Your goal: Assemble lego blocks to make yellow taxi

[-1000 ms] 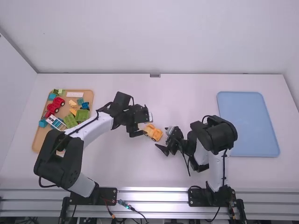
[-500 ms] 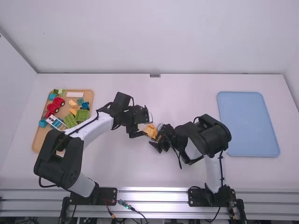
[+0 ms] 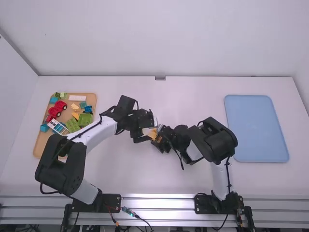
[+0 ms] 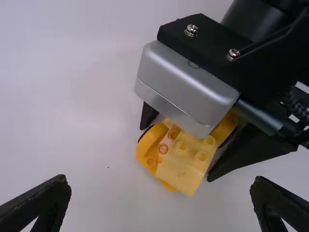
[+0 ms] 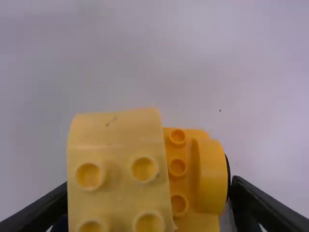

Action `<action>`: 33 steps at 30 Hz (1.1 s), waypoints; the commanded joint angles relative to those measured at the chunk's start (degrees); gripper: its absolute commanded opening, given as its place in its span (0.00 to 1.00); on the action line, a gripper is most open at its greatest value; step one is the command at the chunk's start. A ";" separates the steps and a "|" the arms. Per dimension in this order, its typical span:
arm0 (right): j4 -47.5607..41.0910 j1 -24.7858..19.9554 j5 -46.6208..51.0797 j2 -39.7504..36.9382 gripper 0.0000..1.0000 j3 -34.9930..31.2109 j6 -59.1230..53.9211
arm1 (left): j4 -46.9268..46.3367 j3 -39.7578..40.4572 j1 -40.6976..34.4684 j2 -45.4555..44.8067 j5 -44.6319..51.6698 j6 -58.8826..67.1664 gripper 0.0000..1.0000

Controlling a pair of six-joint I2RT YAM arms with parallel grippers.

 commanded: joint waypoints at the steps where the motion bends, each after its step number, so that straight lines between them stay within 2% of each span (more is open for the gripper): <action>1: -1.01 0.09 2.10 0.31 0.75 -1.33 -3.30 | -0.52 0.55 0.32 -1.18 1.07 0.91 0.99; 5: 1.60 -0.04 2.10 0.31 0.71 -3.74 -4.83 | -0.54 0.50 -0.03 -1.18 1.05 0.93 0.99; 8: 4.52 -1.33 0.37 0.31 0.76 -5.77 -4.83 | -0.54 0.42 -0.07 -1.18 0.90 0.93 0.99; 14: 6.12 -3.54 -0.98 0.31 0.75 -7.19 -4.87 | -0.54 0.42 0.32 -1.18 1.05 0.91 0.99; 16: 5.70 -4.42 -3.34 0.31 0.71 -6.93 -4.85 | -0.56 0.42 0.26 -1.18 1.07 0.89 0.99; 20: -0.59 -5.44 -6.16 0.31 0.59 -3.93 -5.22 | -0.56 0.42 -0.09 -1.18 1.09 0.91 0.99; 22: -4.76 -5.62 -8.50 0.31 0.48 -2.36 -8.15 | -0.78 0.42 -0.09 -1.18 1.05 0.91 0.99; 25: -8.22 -5.44 -10.69 0.31 0.41 -0.87 -10.47 | -1.43 0.42 -0.07 -1.18 1.05 1.00 0.99; 33: -11.80 -5.60 -12.94 0.31 0.37 -0.52 -18.91 | -6.48 0.39 0.21 -1.18 1.53 7.67 0.99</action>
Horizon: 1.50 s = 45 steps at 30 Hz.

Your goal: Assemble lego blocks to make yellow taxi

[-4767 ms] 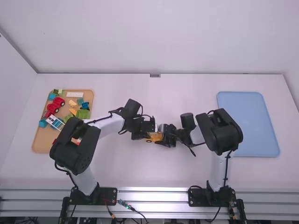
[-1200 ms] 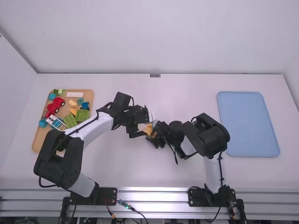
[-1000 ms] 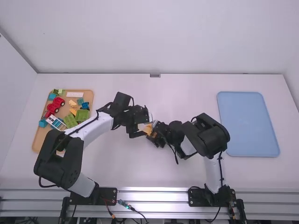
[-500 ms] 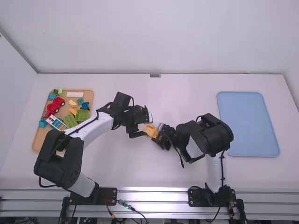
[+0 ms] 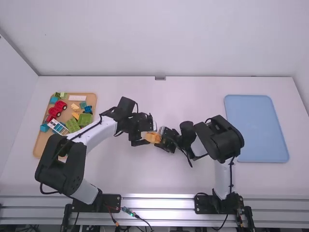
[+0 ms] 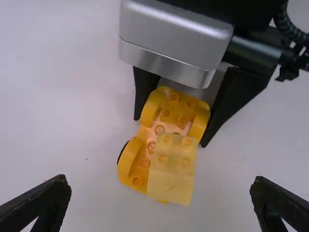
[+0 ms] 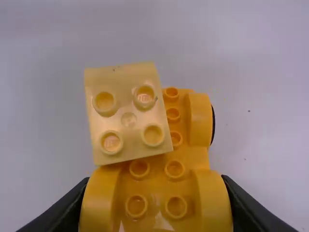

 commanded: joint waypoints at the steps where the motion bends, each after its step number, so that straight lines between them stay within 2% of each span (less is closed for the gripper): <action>1: -2.23 -0.07 1.90 1.62 0.36 -1.95 -5.40 | -1.24 0.39 0.24 -1.18 1.51 3.62 0.99; 4: -2.43 -1.20 -0.90 1.62 0.35 -2.38 -7.48 | -2.37 0.11 -0.18 -1.18 3.02 5.55 0.98; 7: -2.47 -2.99 -4.81 1.62 0.33 -2.91 -9.88 | -2.13 -1.70 -0.20 -1.18 9.07 10.42 1.00; 10: -2.49 -4.15 -5.31 1.62 0.33 -3.08 -10.25 | -0.56 -3.26 -0.20 -1.18 8.98 10.68 0.99; 16: -3.21 -5.64 -6.56 1.62 0.33 -2.69 -10.01 | 10.28 -8.96 -0.79 -1.18 10.51 2.49 0.99; 21: -10.88 -5.60 -6.62 1.62 0.33 0.68 -11.61 | 15.55 -10.82 -0.86 -1.18 10.51 -2.89 0.99; 29: -22.05 -5.53 -6.54 1.62 0.31 5.31 -15.98 | 16.14 -11.87 -0.86 -1.11 13.46 -5.78 0.99; 32: -23.28 -5.53 -6.16 1.62 0.31 5.86 -16.46 | 17.06 -12.26 -0.86 -0.85 13.05 -6.87 0.99; 36: -23.65 -5.55 -6.08 1.62 0.31 6.03 -16.70 | 17.76 -12.57 -0.86 -0.28 13.05 -6.87 0.98; 41: -21.31 -4.90 -0.31 1.62 0.31 4.57 -16.33 | 19.20 -12.57 -0.86 0.61 12.85 -8.09 0.97; 45: -16.85 -4.00 1.44 1.60 0.33 2.93 -13.68 | 19.18 -12.57 -0.86 0.61 11.72 -8.07 0.96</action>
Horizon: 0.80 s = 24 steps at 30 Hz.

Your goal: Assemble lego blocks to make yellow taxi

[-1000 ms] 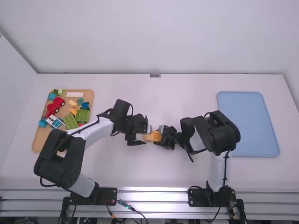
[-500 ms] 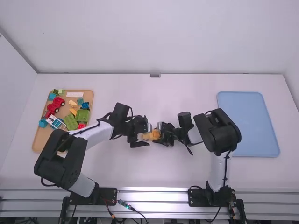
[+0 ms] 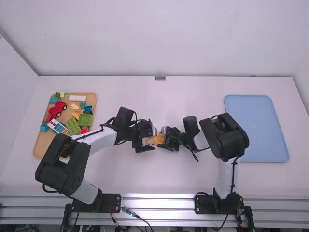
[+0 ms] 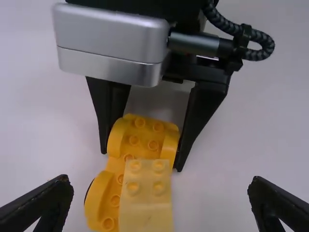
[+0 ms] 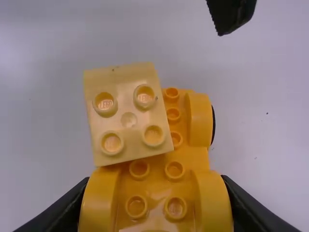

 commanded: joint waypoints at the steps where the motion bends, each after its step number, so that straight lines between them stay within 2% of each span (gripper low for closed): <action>1: -1.18 0.66 11.23 2.23 0.35 -2.54 -0.22 | -0.19 -0.55 -0.35 0.61 -0.15 -0.55 0.96; 6: -3.30 0.50 12.74 2.23 0.35 -1.73 0.04 | 0.49 -0.55 -1.82 1.38 -2.80 -0.57 0.91; 10: -9.49 0.55 12.74 2.23 0.33 1.01 -0.61 | 2.85 -0.55 -3.28 4.04 -4.22 -0.60 0.87; 14: -11.52 0.55 12.79 2.23 0.32 1.68 -1.95 | 3.29 -0.52 -2.74 4.46 -4.44 -0.66 0.82; 20: -7.72 0.55 12.96 2.23 0.31 -0.44 -1.90 | 5.45 -0.55 -2.52 4.42 -6.73 -3.41 0.77; 24: -4.76 0.55 12.92 2.19 0.31 -2.01 -1.81 | 5.15 -0.55 -2.52 4.42 -6.84 -3.59 0.80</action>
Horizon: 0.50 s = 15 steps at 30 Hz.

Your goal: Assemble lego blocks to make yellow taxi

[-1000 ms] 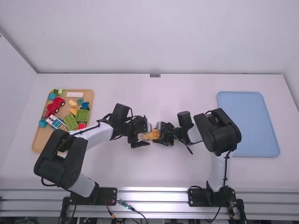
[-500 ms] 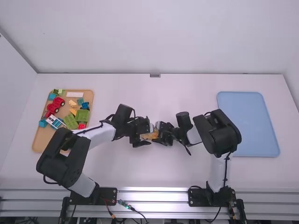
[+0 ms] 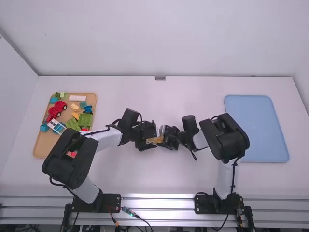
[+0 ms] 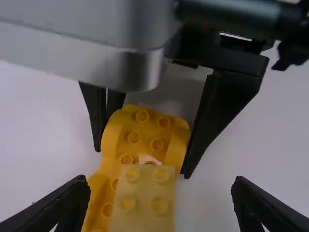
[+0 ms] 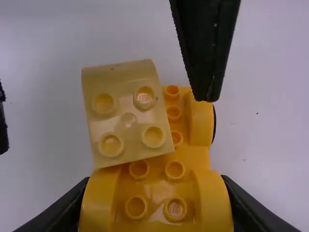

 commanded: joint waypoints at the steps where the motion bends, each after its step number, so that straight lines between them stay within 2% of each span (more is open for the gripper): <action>1: -1.68 0.07 10.29 3.19 0.32 -3.39 -1.90 | -0.34 -0.55 0.26 0.17 -0.22 -0.68 0.80; 7: 1.51 0.07 9.99 3.17 0.31 -5.31 -2.36 | -0.80 -0.55 0.26 0.20 -0.39 -0.75 0.74; 15: 5.42 0.07 10.03 3.17 0.31 -7.74 -2.97 | -0.65 -0.55 0.26 1.14 -0.37 -0.73 0.72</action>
